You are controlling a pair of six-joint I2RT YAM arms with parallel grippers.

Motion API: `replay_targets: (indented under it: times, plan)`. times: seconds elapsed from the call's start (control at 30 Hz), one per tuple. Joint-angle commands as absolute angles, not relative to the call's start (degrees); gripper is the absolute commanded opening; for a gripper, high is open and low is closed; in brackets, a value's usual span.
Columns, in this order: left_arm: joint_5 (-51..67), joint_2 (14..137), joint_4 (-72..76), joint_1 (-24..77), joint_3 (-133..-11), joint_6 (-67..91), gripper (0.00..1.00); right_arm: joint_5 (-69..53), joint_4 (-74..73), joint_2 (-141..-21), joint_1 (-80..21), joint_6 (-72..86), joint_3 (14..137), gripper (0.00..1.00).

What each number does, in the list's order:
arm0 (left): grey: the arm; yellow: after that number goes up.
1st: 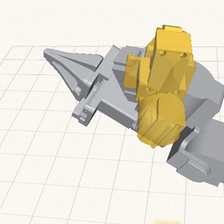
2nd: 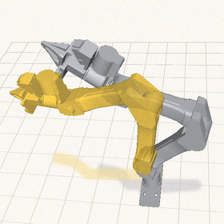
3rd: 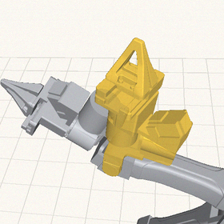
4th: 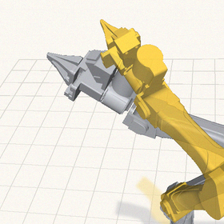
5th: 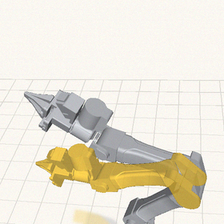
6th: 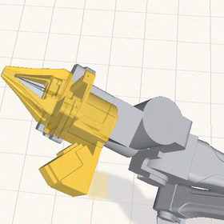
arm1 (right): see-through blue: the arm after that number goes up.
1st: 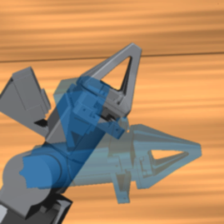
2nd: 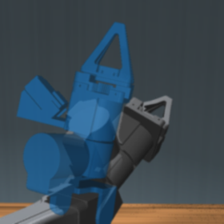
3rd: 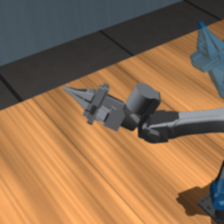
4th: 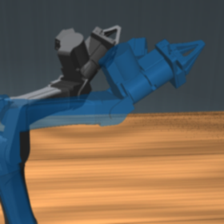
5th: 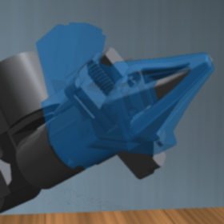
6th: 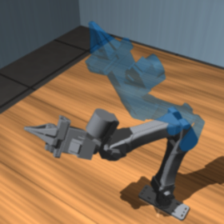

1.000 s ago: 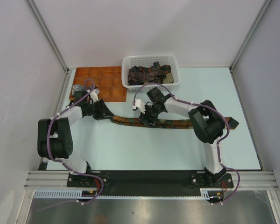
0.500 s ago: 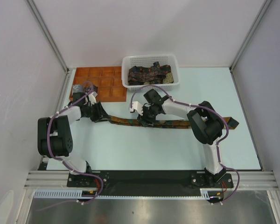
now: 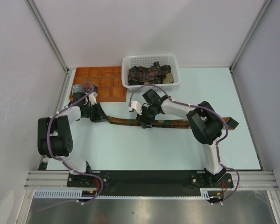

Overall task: Roll the ties
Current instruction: Roll the tie at the center of the board.

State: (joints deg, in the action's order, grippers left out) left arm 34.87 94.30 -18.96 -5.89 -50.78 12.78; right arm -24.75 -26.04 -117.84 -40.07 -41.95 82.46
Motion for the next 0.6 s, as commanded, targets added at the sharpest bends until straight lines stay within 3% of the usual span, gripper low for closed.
replay_targets:
  times: [0.0, 0.2, 0.3, 0.43, 0.57]
  plan:
    - [36.7, 92.1, -20.0, -4.8, -52.6, 9.1, 0.22, -31.9, -29.0, -117.3, -36.9, -29.7, 89.5, 0.61]
    - [35.9, 91.6, -21.3, -2.9, -52.6, 8.3, 0.22, -46.0, -23.8, -120.4, -31.3, -2.2, 95.9, 0.53]
    - [35.6, 91.1, -21.2, -2.5, -52.3, 8.2, 0.23, -48.1, -18.5, -121.4, -31.5, 6.5, 95.6, 0.36]
    - [36.0, 89.8, -21.1, -2.3, -51.9, 8.8, 0.28, -48.5, -16.9, -124.3, -33.7, 9.8, 96.6, 0.16]
    - [35.6, 88.5, -21.2, -2.4, -51.2, 9.0, 0.36, -46.3, -18.9, -128.0, -35.7, 7.9, 97.3, 0.1]
